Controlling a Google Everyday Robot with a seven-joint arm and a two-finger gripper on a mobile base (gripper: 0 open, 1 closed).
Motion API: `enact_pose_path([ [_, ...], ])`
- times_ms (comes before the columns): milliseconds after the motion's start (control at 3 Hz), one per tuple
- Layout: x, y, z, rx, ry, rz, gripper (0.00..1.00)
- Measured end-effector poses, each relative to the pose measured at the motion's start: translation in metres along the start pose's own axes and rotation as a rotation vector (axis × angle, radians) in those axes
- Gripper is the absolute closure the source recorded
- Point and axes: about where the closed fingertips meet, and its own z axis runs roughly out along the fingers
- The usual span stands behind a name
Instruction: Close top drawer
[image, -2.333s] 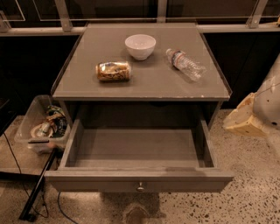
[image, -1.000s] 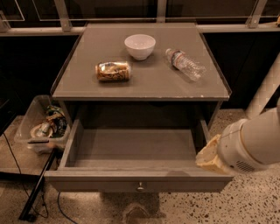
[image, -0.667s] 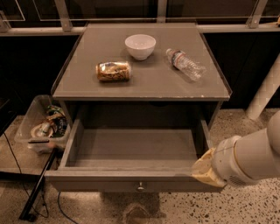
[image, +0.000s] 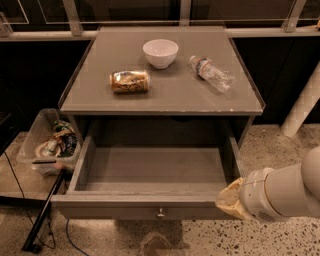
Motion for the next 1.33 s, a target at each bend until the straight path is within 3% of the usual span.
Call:
enact_pose_path([
  [667, 0.008, 0.020, 0.040, -0.056, 0.012, 0.026, 1.00],
  [1333, 0.012, 0.018, 0.079, -0.054, -0.021, 0.055, 1.00],
])
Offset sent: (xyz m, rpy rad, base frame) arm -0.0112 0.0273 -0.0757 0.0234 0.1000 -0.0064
